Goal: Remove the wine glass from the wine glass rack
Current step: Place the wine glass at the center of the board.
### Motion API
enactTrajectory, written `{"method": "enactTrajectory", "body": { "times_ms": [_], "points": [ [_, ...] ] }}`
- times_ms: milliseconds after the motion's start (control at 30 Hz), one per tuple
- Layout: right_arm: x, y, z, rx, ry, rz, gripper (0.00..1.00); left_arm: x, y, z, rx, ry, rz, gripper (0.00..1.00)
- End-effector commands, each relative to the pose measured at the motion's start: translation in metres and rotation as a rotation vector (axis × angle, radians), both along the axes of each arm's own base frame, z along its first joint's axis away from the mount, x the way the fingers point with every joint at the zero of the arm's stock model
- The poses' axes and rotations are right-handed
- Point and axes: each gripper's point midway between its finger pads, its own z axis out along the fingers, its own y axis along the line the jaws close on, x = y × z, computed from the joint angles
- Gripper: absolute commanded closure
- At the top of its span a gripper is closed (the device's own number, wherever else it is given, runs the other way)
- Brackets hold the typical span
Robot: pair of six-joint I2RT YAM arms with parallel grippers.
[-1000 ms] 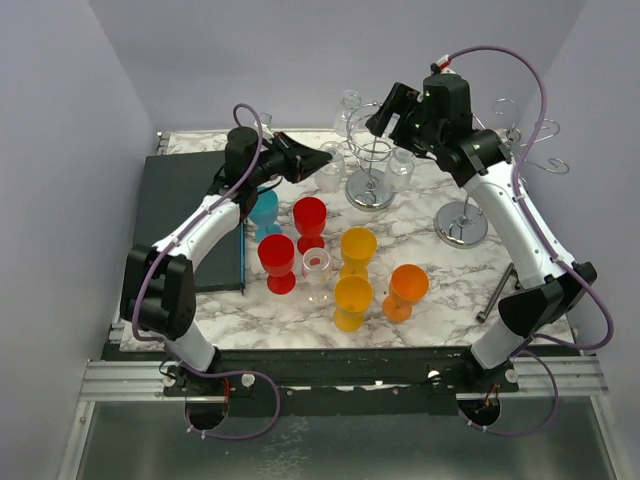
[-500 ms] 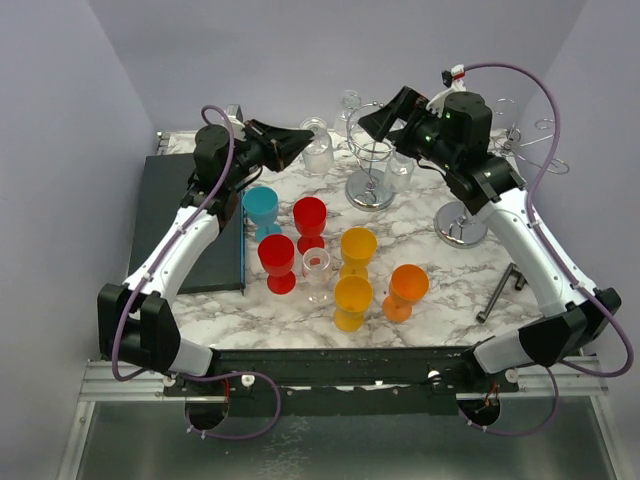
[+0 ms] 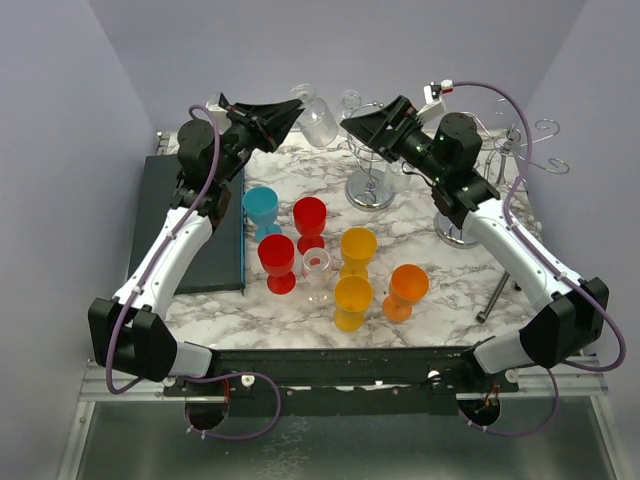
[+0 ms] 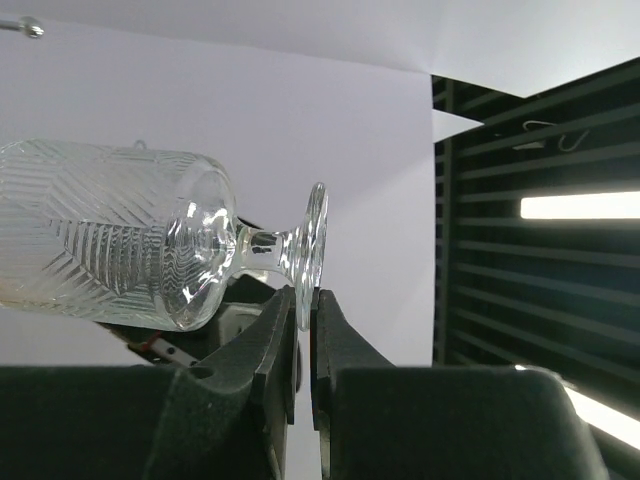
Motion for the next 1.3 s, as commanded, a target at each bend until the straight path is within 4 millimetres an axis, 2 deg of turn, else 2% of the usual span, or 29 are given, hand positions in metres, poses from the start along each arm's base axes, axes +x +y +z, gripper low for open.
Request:
{"method": "enactTrajectory", "body": {
  "times_ms": [0,133,333,567,800,1067,1267],
  "points": [
    [-0.021,0.007,0.039,0.144,-0.107,0.087,0.00,-0.031,0.025,0.084,-0.188,-0.150,0.035,1.00],
    [-0.028,0.008,0.047,0.216,-0.135,0.121,0.00,-0.038,0.026,0.099,-0.223,-0.171,0.020,1.00],
    [-0.035,0.021,0.060,0.318,-0.173,0.217,0.00,-0.046,0.028,0.113,-0.258,-0.194,0.003,1.00],
    [-0.032,0.048,0.072,0.379,-0.194,0.320,0.00,-0.054,0.030,0.121,-0.282,-0.210,-0.012,1.00],
    [-0.037,0.057,0.082,0.453,-0.248,0.395,0.01,-0.056,0.031,0.115,-0.302,-0.200,-0.024,1.00],
    [-0.047,0.060,0.093,0.527,-0.334,0.457,0.12,-0.060,0.031,0.113,-0.324,-0.199,-0.044,1.00],
    [-0.051,0.061,0.104,0.549,-0.389,0.471,0.27,-0.061,0.031,0.108,-0.338,-0.191,-0.061,1.00]
  ]
}}
